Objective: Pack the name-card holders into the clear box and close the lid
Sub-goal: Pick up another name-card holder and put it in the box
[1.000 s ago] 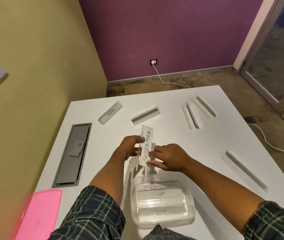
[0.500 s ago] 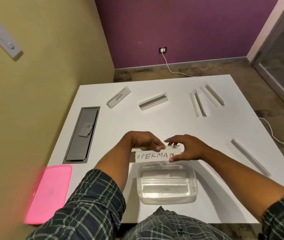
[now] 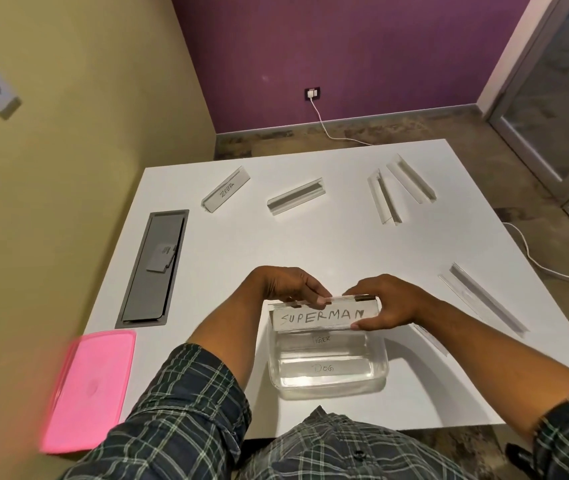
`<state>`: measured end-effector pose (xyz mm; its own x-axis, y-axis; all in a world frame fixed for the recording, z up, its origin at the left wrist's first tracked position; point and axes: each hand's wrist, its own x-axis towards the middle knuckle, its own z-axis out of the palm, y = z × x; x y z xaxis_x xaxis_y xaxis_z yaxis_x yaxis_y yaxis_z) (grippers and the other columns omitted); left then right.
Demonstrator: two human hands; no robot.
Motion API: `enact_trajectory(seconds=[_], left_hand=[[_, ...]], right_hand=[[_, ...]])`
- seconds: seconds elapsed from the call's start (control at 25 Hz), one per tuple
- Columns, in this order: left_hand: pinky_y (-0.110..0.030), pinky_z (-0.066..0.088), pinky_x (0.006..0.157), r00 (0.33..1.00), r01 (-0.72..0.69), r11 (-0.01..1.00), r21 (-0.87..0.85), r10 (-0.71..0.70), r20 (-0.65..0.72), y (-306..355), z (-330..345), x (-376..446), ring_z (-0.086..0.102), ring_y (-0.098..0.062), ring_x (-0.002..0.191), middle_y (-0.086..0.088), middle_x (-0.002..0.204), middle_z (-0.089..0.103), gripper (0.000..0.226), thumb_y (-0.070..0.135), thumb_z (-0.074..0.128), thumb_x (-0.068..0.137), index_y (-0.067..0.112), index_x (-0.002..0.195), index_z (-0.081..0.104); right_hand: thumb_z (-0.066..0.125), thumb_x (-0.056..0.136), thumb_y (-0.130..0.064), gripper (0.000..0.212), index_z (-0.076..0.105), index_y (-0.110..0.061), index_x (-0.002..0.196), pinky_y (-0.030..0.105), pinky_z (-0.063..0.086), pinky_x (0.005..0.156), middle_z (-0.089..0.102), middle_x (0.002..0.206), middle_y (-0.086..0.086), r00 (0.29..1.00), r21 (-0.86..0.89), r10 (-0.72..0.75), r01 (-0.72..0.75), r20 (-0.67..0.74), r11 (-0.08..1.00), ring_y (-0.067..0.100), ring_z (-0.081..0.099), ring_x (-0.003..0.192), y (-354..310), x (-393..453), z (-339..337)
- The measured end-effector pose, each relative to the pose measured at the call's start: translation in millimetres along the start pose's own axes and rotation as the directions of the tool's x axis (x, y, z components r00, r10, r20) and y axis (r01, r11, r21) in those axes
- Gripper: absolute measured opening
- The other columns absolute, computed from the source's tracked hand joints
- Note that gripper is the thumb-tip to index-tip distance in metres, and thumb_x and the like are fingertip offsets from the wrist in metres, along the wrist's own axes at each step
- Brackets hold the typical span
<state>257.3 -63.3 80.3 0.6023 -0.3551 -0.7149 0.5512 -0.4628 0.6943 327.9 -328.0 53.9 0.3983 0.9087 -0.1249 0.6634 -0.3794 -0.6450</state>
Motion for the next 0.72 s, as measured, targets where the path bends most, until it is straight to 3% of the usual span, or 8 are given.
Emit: enact_trajectory(seconds=[0.16,0.32,0.4,0.48,0.56,0.72], left_hand=[[-0.036,0.047,0.105,0.988,0.136,0.976,0.169,-0.120,-0.100,-18.1,-7.7,1.6,0.063,-0.013,0.120,0.003,0.123,0.073,0.034,0.025,0.078,0.087,0.017,0.120,0.075],[-0.030,0.052,0.080,0.964,0.222,0.925,0.307,-0.160,-0.213,-35.8,-7.8,10.4,0.070,-0.014,0.096,-0.003,0.111,0.078,0.025,0.012,0.080,0.082,0.008,0.107,0.079],[-0.036,0.056,0.083,0.956,0.220,0.908,0.357,-0.127,-0.265,-35.3,-1.1,13.9,0.070,-0.018,0.084,-0.008,0.097,0.078,0.027,0.008,0.084,0.077,0.003,0.103,0.079],[-0.037,0.058,0.086,0.949,0.252,0.816,0.520,-0.102,-0.299,-31.3,6.1,16.9,0.070,-0.019,0.081,-0.004,0.090,0.078,0.028,0.015,0.087,0.073,0.009,0.100,0.080],[-0.034,0.058,0.081,0.942,0.289,0.667,0.687,-0.071,-0.327,-29.8,16.6,19.7,0.071,-0.018,0.092,0.000,0.098,0.078,0.031,0.026,0.088,0.072,0.018,0.100,0.080],[-0.030,0.051,0.074,0.933,0.309,0.483,0.819,0.010,-0.359,-43.0,35.2,28.7,0.070,-0.024,0.096,-0.001,0.104,0.074,0.035,0.032,0.086,0.073,0.019,0.104,0.076]], right_hand=[[0.073,0.072,-0.068,0.052,0.067,-0.038,0.114,0.019,0.050,0.071,0.063,0.088,-0.028,0.999,-0.179,-0.010,0.019,0.053,0.984,-0.003,0.060,0.082,11.4,-8.2,-2.8],[0.062,0.074,-0.075,0.051,0.067,-0.034,0.103,0.028,0.045,0.069,0.062,0.081,-0.014,0.992,-0.403,-0.077,0.113,0.104,0.908,0.007,0.055,0.074,16.0,-2.9,7.5],[0.057,0.076,-0.077,0.053,0.067,-0.032,0.101,0.030,0.043,0.072,0.063,0.081,-0.012,0.984,-0.472,-0.133,0.174,0.119,0.864,0.010,0.055,0.077,15.7,1.9,18.0],[0.053,0.078,-0.077,0.059,0.068,-0.025,0.104,0.033,0.043,0.075,0.065,0.084,-0.008,0.977,-0.547,-0.154,0.210,0.147,0.810,0.015,0.056,0.084,14.8,7.4,29.1],[0.052,0.079,-0.075,0.061,0.067,-0.022,0.105,0.036,0.043,0.076,0.066,0.086,-0.004,0.978,-0.611,-0.119,0.200,0.172,0.766,0.020,0.056,0.089,12.7,13.4,37.6],[0.059,0.084,-0.062,0.052,0.064,-0.016,0.107,0.037,0.048,0.078,0.069,0.097,0.004,0.972,-0.675,0.005,0.161,0.236,0.720,0.027,0.061,0.095,2.9,23.9,52.0]])
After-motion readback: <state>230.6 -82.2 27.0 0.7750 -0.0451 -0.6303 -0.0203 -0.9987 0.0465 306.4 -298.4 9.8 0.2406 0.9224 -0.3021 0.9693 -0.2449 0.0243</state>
